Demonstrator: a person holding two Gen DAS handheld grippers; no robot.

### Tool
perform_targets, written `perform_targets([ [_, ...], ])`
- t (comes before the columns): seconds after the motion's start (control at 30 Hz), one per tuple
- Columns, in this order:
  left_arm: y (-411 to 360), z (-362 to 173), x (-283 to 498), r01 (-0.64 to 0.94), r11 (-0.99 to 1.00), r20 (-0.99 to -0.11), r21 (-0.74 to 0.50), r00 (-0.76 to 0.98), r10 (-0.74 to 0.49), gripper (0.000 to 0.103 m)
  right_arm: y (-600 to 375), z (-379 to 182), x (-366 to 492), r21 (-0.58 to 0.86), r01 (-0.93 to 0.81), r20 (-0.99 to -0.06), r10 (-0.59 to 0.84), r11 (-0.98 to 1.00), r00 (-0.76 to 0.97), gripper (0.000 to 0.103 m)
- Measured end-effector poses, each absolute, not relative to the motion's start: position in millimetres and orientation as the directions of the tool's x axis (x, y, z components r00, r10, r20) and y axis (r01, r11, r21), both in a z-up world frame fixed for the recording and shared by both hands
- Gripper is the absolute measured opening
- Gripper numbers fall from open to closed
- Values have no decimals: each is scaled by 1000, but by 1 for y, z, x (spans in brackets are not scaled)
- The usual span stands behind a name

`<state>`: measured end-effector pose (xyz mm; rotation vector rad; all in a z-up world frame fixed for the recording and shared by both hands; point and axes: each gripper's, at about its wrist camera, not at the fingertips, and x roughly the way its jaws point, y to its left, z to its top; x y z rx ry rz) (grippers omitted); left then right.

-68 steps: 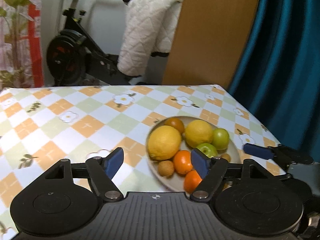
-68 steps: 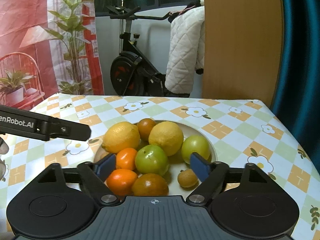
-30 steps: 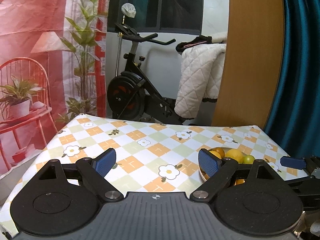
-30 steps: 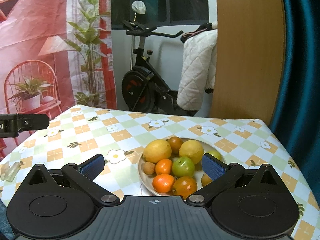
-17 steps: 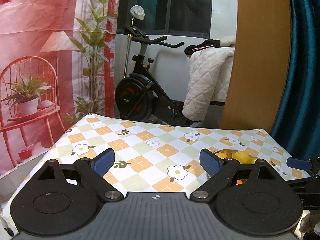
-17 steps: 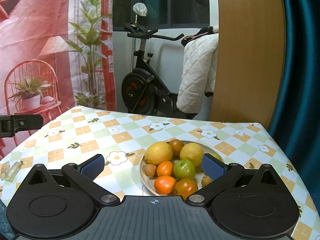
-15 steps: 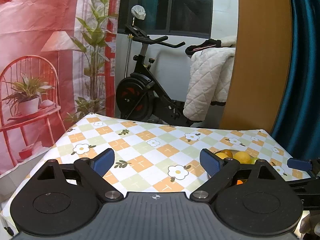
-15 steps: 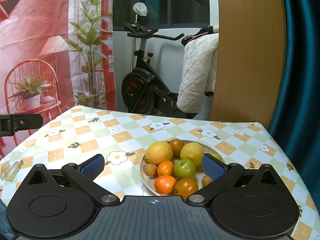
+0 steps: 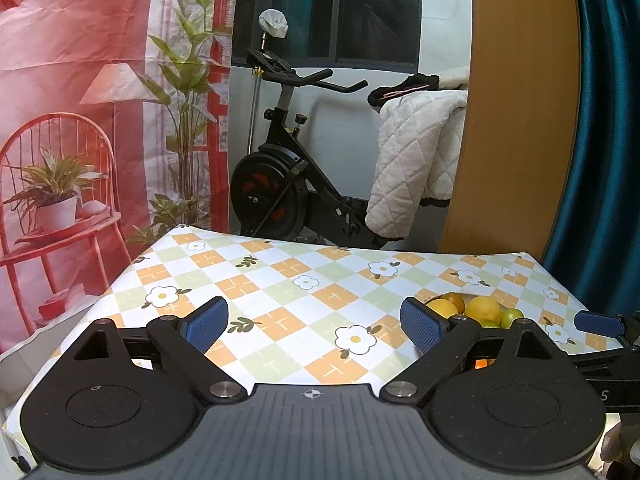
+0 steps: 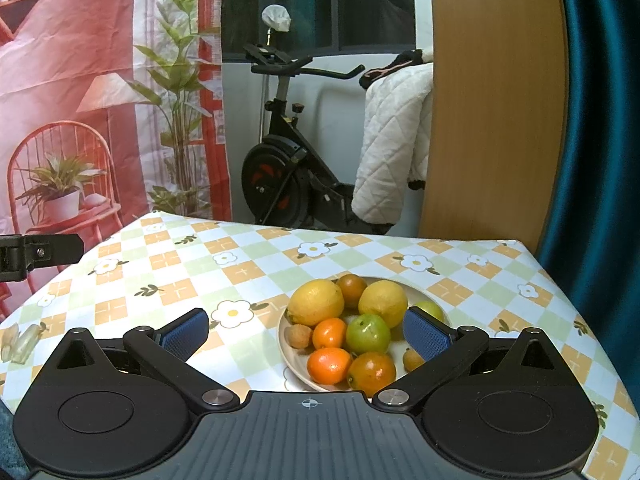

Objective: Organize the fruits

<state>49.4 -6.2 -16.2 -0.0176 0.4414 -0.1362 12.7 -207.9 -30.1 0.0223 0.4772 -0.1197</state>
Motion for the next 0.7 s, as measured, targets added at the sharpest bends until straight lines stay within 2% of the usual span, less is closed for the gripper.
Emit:
perform_targets([
  [0.7,-5,-17,50,127,991,-430,-49,892,-136,95,-209,-30,13,-6,119,-460,-108,993,881,102],
])
